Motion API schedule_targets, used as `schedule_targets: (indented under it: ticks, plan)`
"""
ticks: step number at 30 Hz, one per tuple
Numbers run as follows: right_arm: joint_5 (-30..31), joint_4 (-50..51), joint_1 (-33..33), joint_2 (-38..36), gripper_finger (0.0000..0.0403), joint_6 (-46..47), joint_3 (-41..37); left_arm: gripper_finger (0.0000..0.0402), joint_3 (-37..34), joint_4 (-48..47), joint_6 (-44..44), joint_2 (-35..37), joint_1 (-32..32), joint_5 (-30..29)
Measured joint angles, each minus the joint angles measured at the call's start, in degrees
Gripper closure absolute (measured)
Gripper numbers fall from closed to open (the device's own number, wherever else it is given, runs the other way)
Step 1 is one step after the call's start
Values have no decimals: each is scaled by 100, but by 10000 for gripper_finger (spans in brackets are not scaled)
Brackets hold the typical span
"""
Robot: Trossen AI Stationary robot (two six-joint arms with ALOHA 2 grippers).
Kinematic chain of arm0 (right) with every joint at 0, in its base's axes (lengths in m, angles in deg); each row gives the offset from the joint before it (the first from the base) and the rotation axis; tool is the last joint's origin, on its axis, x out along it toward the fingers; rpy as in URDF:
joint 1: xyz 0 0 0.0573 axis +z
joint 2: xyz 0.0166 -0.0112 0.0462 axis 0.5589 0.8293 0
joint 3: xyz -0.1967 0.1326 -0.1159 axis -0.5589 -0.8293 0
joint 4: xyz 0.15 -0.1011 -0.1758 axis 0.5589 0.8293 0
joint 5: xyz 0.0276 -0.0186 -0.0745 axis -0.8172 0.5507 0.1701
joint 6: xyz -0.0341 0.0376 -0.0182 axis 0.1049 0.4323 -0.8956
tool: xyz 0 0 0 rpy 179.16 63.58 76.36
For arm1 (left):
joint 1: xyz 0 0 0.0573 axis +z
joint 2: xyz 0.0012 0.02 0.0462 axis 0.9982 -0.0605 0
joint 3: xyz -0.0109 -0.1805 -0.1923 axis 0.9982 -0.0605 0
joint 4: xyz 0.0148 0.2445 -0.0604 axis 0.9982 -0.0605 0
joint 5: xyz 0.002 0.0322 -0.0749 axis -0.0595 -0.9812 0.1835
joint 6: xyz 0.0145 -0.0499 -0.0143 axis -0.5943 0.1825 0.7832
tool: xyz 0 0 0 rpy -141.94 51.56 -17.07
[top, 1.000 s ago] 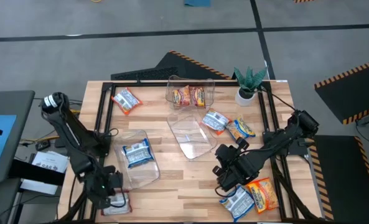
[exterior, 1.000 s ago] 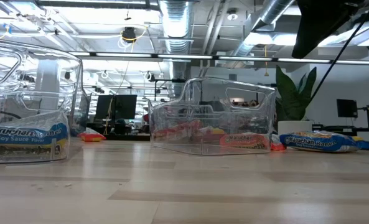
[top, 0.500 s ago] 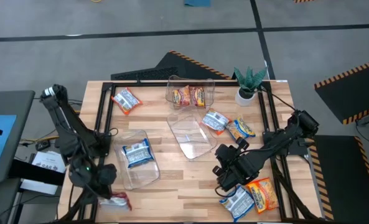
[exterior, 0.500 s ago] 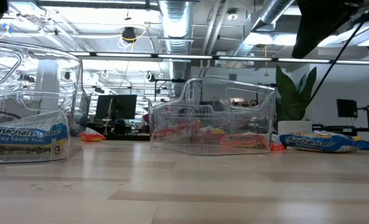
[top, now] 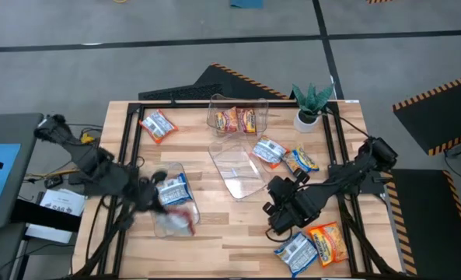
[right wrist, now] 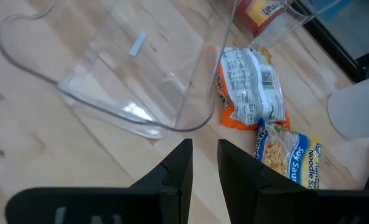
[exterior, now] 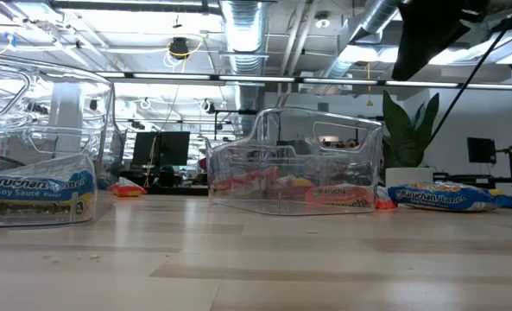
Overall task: Sort Maruchan noodles
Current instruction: Put the red noodle pack into the top transparent bin
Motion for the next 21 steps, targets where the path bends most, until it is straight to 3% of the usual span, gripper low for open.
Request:
schedule_targets:
  ticks: [7, 9, 14, 18, 21]
  plan:
    - [232, -1, -237, 0, 304, 0, 0, 401, 72, 548, -2471, -120, 2109, -1099]
    - [485, 0, -288, 0, 304, 0, 0, 401, 72, 965, -2814, -255, 2785, -875]
    - [1157, -4, -468, 0, 304, -131, 0, 401, 77, 2359, -3117, -959, 4457, 345]
    - [1405, -14, -626, 0, 304, -131, 0, 401, 125, 3550, -3403, -1748, 5457, 512]
    - [1406, -84, -722, 0, 304, -131, -11, 401, 468, 3190, -3126, -2136, 5899, 524]
